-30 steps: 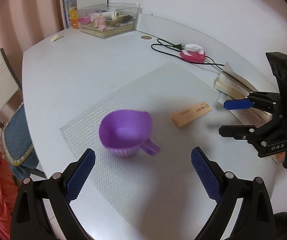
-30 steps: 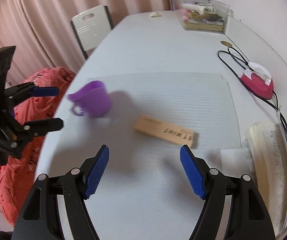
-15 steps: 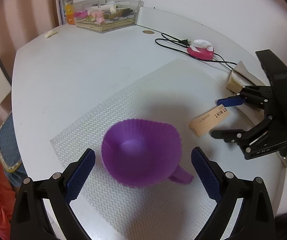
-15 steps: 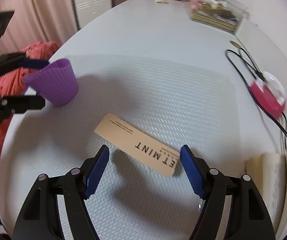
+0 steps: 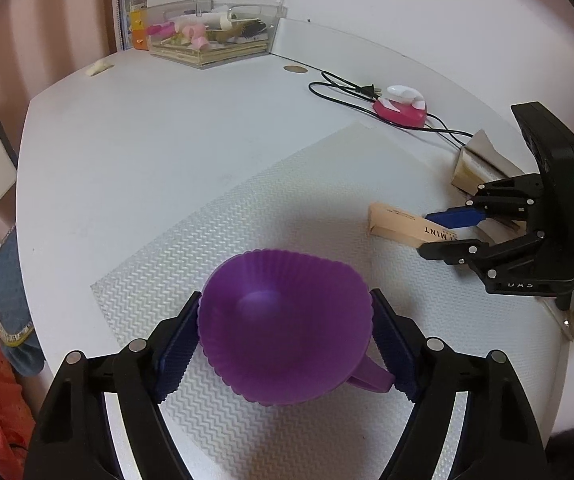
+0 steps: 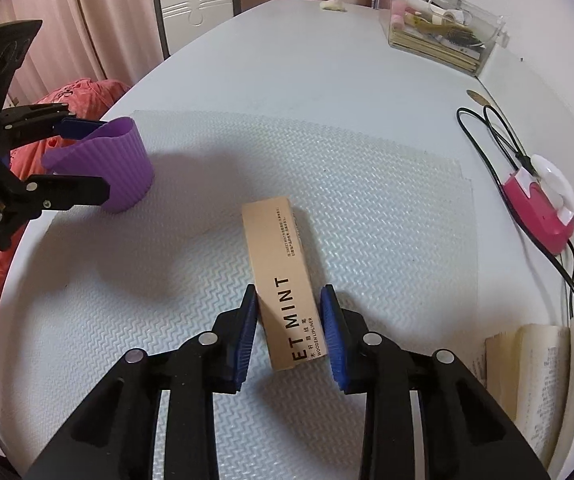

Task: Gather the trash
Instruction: 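Grasp the purple silicone cup with the left tool while the right tool grasps the wooden ET MINT box, then carry the purple cup and wooden box with both tools over the orange bin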

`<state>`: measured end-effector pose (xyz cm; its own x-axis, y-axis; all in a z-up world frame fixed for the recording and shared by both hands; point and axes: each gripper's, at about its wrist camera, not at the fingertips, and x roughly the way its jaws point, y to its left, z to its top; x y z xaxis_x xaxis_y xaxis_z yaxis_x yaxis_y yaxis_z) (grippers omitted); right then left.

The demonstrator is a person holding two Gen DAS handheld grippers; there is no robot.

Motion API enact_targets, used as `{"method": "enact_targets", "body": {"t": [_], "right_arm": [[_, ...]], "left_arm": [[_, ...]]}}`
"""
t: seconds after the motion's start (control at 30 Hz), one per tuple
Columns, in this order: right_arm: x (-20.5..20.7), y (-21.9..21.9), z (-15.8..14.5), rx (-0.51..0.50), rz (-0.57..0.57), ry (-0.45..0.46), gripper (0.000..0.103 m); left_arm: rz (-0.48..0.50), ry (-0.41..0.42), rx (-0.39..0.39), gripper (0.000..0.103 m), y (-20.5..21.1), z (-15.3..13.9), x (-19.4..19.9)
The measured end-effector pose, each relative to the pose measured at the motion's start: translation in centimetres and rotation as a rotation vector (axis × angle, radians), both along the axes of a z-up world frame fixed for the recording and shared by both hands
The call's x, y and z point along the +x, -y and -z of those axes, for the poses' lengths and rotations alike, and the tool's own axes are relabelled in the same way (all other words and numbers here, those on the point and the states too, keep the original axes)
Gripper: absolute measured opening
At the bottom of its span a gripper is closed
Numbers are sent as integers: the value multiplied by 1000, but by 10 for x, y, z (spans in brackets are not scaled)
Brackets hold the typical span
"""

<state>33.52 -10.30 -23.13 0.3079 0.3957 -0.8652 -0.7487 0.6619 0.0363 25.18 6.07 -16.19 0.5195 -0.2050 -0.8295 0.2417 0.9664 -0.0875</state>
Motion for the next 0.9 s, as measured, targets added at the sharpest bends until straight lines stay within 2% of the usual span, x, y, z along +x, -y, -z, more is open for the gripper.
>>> {"method": "enact_targets", "body": {"t": [0.27,0.3,0.67,0.83,0.9], "right_arm": [[-16,9,-10,62,2,-49,29],[-20,10,-13,70,0,-53,29],[-77,21,-58,147,-54,-54,29],[-113,28,-83,181,-99,-55,29],[-126,29,-92,190,-122,-55,29]], "left_arm": [[9,-1,1,79,6,-10,-28],[7,2,-2,69,6,-12,-32],[-16,35,-13,70,19,-48,-92],[-59,57,-28,70,20,-69,-127],[-81,65,-12,71,18,-76,-143]]}}
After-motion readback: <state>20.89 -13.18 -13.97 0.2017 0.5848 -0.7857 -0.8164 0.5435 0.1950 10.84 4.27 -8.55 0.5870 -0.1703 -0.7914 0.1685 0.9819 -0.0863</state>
